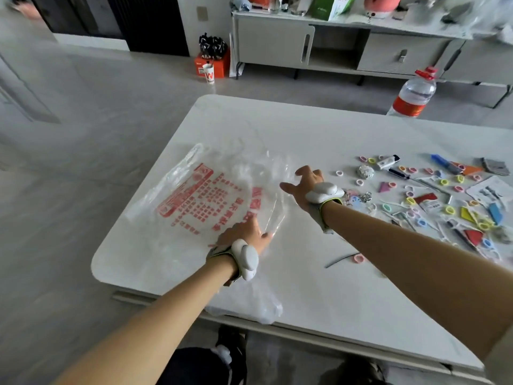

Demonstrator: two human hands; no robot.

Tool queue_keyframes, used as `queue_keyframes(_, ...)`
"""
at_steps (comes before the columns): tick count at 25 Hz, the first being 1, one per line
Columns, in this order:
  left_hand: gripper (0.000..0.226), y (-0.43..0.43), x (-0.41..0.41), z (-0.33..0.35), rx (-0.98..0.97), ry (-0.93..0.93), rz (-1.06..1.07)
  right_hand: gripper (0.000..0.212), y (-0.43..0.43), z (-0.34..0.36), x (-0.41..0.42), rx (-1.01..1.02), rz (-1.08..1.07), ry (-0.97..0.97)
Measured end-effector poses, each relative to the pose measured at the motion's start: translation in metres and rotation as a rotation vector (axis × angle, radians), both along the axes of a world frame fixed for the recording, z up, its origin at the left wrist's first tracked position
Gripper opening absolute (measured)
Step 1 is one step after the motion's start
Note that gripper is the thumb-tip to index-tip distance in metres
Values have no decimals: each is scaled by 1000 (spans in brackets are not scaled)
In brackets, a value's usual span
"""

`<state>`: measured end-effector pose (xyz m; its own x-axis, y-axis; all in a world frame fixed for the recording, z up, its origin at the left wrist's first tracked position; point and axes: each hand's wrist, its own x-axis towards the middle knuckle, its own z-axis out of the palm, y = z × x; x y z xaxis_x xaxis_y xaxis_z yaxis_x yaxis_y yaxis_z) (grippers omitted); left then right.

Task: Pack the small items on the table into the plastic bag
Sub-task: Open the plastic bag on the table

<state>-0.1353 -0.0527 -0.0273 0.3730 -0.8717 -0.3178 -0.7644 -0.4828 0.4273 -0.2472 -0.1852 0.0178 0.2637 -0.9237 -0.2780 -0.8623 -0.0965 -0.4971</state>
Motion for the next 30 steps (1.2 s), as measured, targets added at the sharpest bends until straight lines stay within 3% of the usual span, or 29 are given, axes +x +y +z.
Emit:
queue_keyframes(3,60,-27,-12,-14,-75,-156,72,46,-4,-22,-17,-44,-34,-167)
queue_keyframes(6,33,-43,-4,-20,-87,-244,35,30,-4,-23,-18,-89,-100,-341)
queue_keyframes(8,19,-45,4,-18,-103,-247,-17,26,2,-23,-19,-256,-66,-303)
queue_keyframes(11,22,-41,13,-12,-56,-183,-54,19,19,-24,-28,-577,122,-242)
queue_keyframes(12,19,-39,15,-9,-47,-167,-66,18,28,-27,-31,-528,185,-242)
queue_keyframes(15,12,-33,19,-4,-78,-125,-67,27,57,-41,-31,-30,199,-147)
queue_keyframes(17,15,-30,23,-7,-154,-58,-2,41,62,-48,-22,109,135,-167)
queue_keyframes(19,16,-29,33,-9,-203,130,107,55,50,-45,-7,162,103,-235)
queue_keyframes(22,10,-19,43,-6,-267,475,268,68,16,-38,20,157,226,-141)
queue_keyframes(25,25,-9,37,-6,-288,287,51,57,-3,-36,49,226,261,-211)
queue_keyframes(27,39,-10,34,-3,-374,221,16,47,-9,-43,56,284,256,-312)
queue_keyframes(30,38,-12,19,13,-529,575,90,30,-4,-36,41,202,307,-270)
